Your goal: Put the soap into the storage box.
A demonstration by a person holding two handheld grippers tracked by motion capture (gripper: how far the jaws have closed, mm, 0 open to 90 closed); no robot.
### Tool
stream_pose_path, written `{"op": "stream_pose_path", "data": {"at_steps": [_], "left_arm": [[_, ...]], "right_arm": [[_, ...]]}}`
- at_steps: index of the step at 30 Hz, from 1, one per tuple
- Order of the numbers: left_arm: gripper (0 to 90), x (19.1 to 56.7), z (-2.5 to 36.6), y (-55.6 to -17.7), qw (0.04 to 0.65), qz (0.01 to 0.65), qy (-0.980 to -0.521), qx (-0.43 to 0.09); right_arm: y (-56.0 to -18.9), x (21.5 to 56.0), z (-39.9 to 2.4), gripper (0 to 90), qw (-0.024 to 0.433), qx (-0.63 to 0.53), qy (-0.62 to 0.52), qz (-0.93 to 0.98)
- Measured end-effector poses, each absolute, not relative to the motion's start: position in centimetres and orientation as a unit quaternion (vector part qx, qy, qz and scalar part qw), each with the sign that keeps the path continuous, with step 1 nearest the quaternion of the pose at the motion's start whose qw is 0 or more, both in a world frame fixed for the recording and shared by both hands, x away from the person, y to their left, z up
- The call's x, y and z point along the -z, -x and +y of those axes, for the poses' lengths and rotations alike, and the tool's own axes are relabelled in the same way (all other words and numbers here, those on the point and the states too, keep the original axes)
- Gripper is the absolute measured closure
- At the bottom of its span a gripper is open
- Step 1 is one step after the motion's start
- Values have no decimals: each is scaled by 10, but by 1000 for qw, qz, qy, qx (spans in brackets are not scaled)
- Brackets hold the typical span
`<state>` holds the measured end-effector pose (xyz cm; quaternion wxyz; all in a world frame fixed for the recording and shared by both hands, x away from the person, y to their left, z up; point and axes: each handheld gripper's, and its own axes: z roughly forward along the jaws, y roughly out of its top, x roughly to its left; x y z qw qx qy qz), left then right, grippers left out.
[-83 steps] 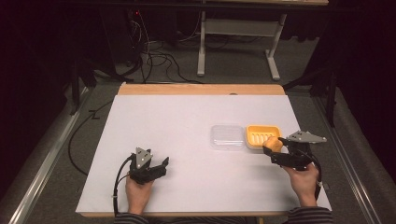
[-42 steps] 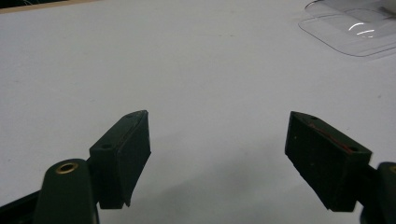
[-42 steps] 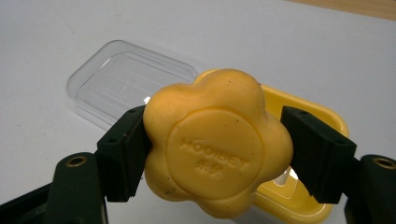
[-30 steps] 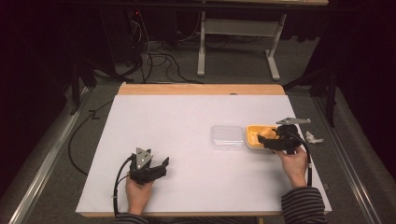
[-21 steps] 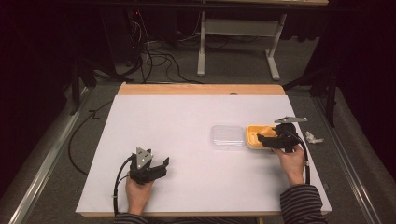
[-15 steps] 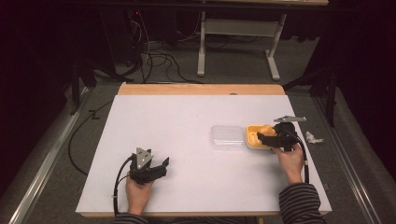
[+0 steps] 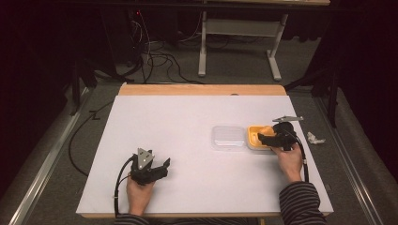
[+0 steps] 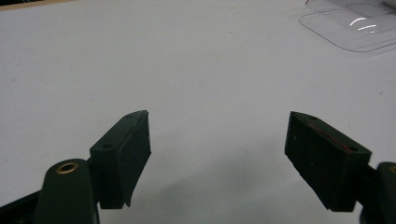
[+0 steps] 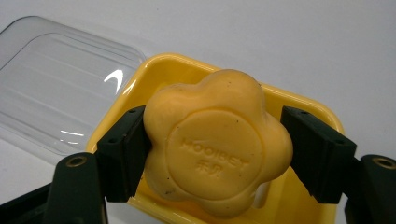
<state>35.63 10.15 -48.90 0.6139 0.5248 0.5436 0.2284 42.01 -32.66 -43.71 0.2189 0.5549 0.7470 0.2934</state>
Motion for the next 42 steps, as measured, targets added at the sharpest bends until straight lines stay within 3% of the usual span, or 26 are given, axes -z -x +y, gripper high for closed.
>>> {"op": "stream_pose_path", "data": {"at_steps": [12, 22, 42], "left_arm": [[231, 489, 101, -356, 613, 543, -526, -230], [230, 489, 101, -356, 613, 542, -527, -231], [230, 489, 101, -355, 614, 541, -526, -232]], "right_arm": [[-424, 444, -324, 274, 213, -285, -556, 751], [-421, 441, -320, 303, 244, -294, -551, 742], [-403, 426, -323, 308, 253, -331, -544, 729]]}}
